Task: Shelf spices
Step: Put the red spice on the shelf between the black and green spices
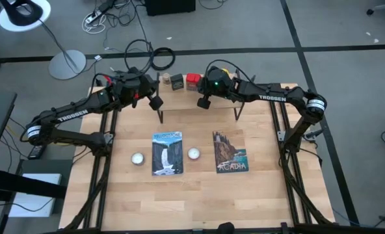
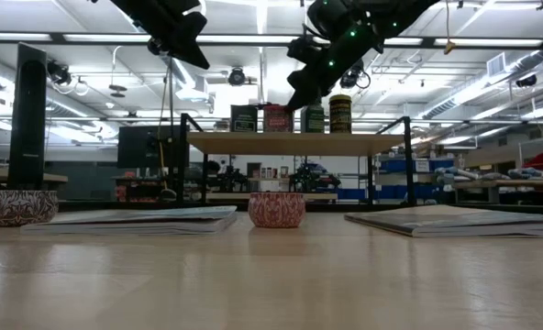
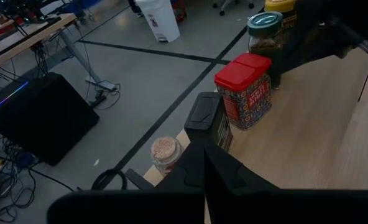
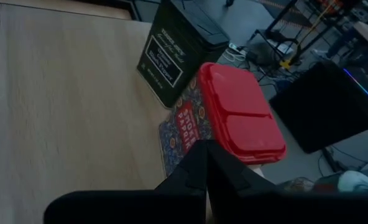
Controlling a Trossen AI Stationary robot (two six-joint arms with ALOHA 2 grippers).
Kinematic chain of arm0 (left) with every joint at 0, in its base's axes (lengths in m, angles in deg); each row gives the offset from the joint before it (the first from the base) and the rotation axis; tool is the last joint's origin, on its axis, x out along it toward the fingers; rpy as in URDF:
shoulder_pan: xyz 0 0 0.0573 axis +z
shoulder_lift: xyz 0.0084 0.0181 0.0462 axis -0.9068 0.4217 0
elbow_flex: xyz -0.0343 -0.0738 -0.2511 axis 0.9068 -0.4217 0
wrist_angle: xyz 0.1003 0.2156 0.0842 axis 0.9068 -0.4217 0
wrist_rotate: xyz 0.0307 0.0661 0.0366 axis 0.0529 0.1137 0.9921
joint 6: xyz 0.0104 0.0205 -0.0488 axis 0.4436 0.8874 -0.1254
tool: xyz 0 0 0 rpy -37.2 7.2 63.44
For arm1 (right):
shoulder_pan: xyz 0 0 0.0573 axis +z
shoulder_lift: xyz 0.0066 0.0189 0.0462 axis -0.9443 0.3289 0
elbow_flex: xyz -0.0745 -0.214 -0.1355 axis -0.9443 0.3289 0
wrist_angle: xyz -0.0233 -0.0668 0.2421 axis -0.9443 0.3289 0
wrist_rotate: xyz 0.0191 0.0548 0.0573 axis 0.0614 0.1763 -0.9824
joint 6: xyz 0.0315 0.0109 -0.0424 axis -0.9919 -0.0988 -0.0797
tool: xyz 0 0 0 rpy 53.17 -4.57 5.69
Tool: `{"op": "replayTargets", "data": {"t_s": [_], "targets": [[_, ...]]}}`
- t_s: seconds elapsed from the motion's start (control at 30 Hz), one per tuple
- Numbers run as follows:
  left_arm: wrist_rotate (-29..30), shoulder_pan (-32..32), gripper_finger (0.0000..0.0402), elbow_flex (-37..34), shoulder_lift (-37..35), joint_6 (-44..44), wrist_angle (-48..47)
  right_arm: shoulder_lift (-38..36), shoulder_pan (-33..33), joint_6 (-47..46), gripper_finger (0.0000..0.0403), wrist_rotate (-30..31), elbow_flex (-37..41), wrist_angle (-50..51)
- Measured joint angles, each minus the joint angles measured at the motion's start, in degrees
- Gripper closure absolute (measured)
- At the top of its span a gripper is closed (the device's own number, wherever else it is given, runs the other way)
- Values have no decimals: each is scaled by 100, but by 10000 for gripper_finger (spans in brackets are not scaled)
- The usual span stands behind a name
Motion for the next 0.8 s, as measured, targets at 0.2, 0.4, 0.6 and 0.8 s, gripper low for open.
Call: {"op": "replayTargets", "data": {"t_s": [0.2,0.4,0.6,0.8], "targets": [[0,0,401,0,0,-4,0,0,-6,0,403,184,-2,1],[0,0,401,0,0,-7,-7,0,-50,2,403,328,-2,1],[-270,0,401,-1,0,-73,-13,-2,-68,19,403,401,201,-215],[-402,0,401,-2,148,-146,-15,-2,59,147,403,399,308,-479]]}}
